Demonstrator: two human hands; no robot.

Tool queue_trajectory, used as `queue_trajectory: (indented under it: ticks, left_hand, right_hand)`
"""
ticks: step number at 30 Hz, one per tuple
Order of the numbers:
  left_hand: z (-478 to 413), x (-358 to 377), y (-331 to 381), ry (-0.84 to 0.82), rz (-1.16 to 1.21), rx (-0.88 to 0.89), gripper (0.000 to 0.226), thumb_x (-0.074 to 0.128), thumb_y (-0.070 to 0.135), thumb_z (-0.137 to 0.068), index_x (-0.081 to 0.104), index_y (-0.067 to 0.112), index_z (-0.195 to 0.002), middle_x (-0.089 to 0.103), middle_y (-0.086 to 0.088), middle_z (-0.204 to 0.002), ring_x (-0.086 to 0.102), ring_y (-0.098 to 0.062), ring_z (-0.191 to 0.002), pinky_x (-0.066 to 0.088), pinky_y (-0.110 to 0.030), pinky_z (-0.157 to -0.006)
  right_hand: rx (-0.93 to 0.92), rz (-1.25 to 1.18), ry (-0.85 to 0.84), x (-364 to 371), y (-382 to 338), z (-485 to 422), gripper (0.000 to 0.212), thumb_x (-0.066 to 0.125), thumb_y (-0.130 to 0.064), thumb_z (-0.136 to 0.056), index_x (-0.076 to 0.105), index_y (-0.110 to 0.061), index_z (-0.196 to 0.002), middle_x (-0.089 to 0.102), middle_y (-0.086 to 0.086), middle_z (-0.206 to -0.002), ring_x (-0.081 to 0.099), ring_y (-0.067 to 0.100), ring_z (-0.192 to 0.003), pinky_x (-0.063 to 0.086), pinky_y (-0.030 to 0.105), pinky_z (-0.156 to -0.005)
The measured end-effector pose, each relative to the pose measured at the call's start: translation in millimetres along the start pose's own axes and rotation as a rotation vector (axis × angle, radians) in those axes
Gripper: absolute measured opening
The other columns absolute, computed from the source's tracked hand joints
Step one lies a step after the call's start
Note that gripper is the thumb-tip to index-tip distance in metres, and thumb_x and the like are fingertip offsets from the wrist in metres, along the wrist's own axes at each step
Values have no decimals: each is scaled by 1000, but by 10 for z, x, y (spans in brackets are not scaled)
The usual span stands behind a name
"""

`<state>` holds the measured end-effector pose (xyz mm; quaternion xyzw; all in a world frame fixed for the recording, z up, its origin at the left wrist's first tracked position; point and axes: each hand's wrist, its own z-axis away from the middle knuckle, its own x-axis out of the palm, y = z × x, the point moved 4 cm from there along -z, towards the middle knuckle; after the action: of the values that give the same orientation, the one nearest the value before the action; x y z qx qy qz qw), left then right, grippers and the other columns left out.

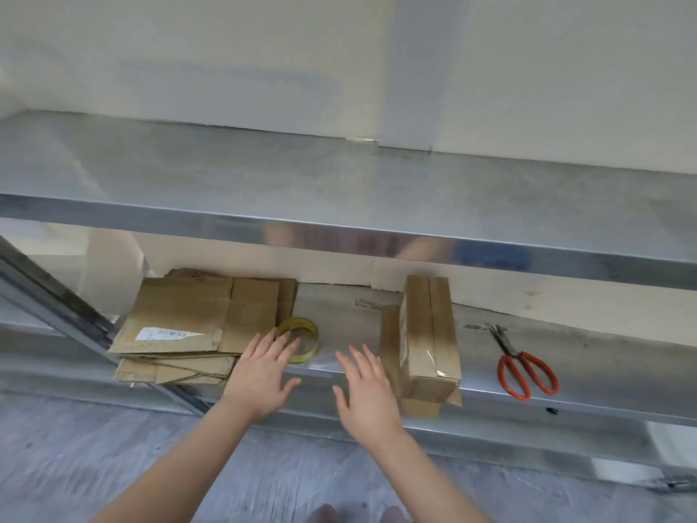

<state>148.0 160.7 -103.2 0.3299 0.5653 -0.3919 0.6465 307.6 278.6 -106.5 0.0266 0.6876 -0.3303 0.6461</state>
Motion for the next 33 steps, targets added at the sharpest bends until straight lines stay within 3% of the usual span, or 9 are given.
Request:
queue_trajectory:
  ticks: [3, 6, 9, 12, 17, 22, 24, 28, 33]
  left_hand:
    - [-138, 63, -57, -10, 4, 76, 68, 35, 58, -94, 23, 25, -151, 25, 1, -158, 15, -22, -147, 4, -39, -121]
    - [-277, 118, -69, -3, 18, 120, 56, 42, 49, -93, 40, 22, -142, 41, -2, -148, 28, -24, -141, 16, -38, -118]
    - [-357, 144, -89, 27, 35, 150, 37, 54, 39, -87, 61, 18, -118, 59, -6, -121, 49, -29, -122, 33, -38, -109]
    - [-412, 135, -124, 70, 49, 170, 24, 74, 28, -71, 68, 17, -92, 66, -6, -91, 63, -30, -92, 50, -38, -90]
    - [-458, 145, -171, 158, 109, 195, 28, 86, 21, -56, 66, 19, -75, 64, 0, -70, 63, -24, -68, 55, -30, -70]
    - [-413, 129, -239, 180, 174, 191, 21, 82, 28, -70, 65, 19, -81, 64, 2, -74, 61, -23, -71, 51, -29, -71]
    - [-371, 91, -299, 188, 280, 124, 17, 71, 30, -84, 65, 20, -96, 66, 3, -88, 60, -22, -84, 47, -33, -78]
    - [-162, -7, -321, 155, 536, 83, 34, 59, 32, -93, 54, 25, -126, 60, 11, -115, 51, -14, -104, 40, -31, -90]
    - [125, -222, -89, 142, 686, 121, 24, 53, 35, -96, 57, 35, -119, 49, 25, -104, 38, 4, -104, 35, -22, -88]
  right_hand:
    - [118, -9, -34, 153, 70, -220, 51, 38, -37, -101, 28, -30, -151, 30, -6, -156, 22, 15, -144, 22, 31, -117]
    - [183, 31, -78, 244, 155, -406, 48, 39, -36, -101, 34, -31, -148, 35, -8, -152, 31, 18, -137, 29, 32, -110]
    - [224, 59, -145, 333, 173, -562, 45, 42, -39, -100, 38, -34, -144, 35, -8, -152, 32, 20, -135, 32, 34, -106]
    - [228, 69, -157, 381, 128, -694, 39, 45, -43, -97, 47, -39, -136, 39, -9, -146, 34, 20, -133, 34, 35, -100]
    - [230, 76, -151, 408, 111, -852, 22, 49, -38, -95, 61, -33, -112, 49, -5, -126, 37, 22, -124, 36, 33, -87]
    - [206, -4, -124, 402, 47, -836, 18, 44, -28, -99, 59, -24, -109, 57, -3, -117, 44, 20, -116, 39, 33, -87]
    - [209, -118, -37, 308, -11, -770, 16, 46, -25, -100, 59, -20, -106, 62, -1, -109, 51, 21, -107, 43, 33, -85]
    - [194, -261, 68, 37, -165, -563, 10, 54, -16, -94, 62, -16, -100, 65, -1, -97, 59, 18, -91, 46, 30, -78]
    - [112, -189, 134, -313, -212, -100, 10, 57, -28, -94, 64, -21, -94, 64, -6, -93, 58, 13, -89, 45, 25, -76]
